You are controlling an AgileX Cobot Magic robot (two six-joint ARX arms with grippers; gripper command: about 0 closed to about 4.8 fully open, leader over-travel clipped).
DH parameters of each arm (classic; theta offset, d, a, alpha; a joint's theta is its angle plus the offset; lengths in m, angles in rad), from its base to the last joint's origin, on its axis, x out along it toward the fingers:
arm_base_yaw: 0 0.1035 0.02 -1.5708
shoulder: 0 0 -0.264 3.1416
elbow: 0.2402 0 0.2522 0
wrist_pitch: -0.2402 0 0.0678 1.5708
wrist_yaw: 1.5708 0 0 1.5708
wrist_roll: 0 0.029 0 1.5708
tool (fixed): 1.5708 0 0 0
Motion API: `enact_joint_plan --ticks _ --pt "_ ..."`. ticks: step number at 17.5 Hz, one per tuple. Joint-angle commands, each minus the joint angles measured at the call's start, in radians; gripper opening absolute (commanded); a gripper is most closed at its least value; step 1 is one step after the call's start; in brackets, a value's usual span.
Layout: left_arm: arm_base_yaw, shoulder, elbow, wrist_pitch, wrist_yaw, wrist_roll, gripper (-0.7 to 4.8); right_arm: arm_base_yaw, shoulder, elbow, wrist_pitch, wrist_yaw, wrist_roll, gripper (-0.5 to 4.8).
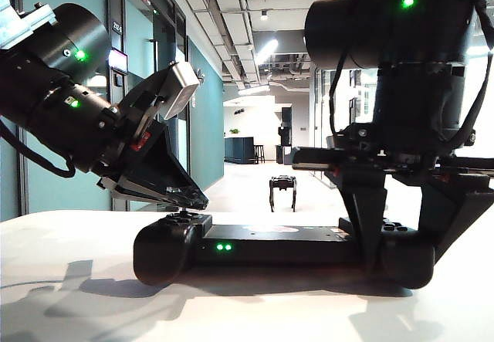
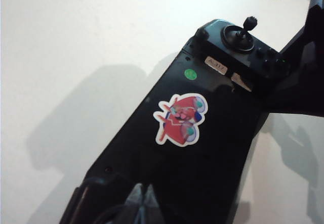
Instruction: Push the left joystick on the remote control sitting on the white table forward to make the robot dog walk in a straight line until it approaches the door.
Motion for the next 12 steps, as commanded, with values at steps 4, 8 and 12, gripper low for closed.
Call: enact_joint_plan --ticks 4,8,12 --pt "0.002 -0.001 0.001 0.014 -0.005 0.000 -0.05 0.002 -0.004 0.003 0.002 -0.015 -0.004 1.44" --pt "0.002 -0.001 0.001 0.014 -0.005 0.000 -0.06 0.002 -0.004 0.003 0.002 -0.014 -0.005 1.43" --pt "0.002 -0.038 0.003 0.011 0.005 -0.035 -0.06 0.002 -0.004 0.003 0.002 -0.014 -0.005 1.44"
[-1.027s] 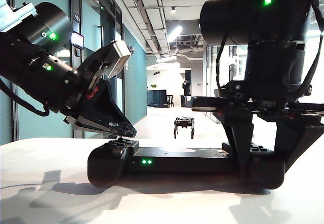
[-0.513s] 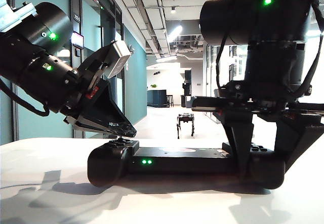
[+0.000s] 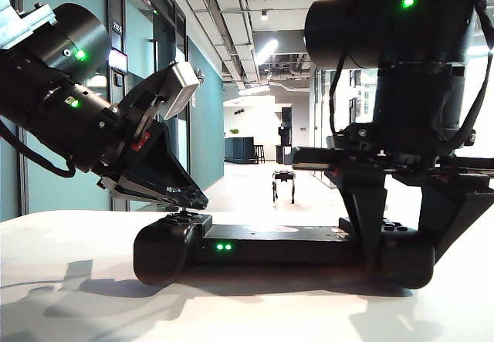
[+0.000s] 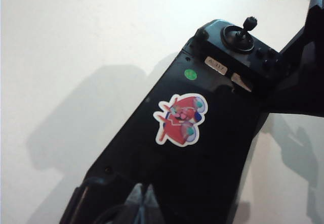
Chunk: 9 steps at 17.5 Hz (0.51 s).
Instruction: Push the left joystick on the remote control sitting on the white table forward to make the robot dog walk in a straight line until it approaches the door.
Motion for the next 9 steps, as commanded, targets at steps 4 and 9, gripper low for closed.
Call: enact_joint_plan --ticks 4,9 --pt "0.002 -0.296 0.091 -0.309 -0.054 -0.047 -0.05 0.002 -0.004 0.003 0.003 -0.013 -0.013 1.44" --pt "0.002 -0.591 0.249 -0.459 -0.328 -0.211 -0.05 0.002 -0.004 0.003 0.011 -0.011 -0.039 1.44"
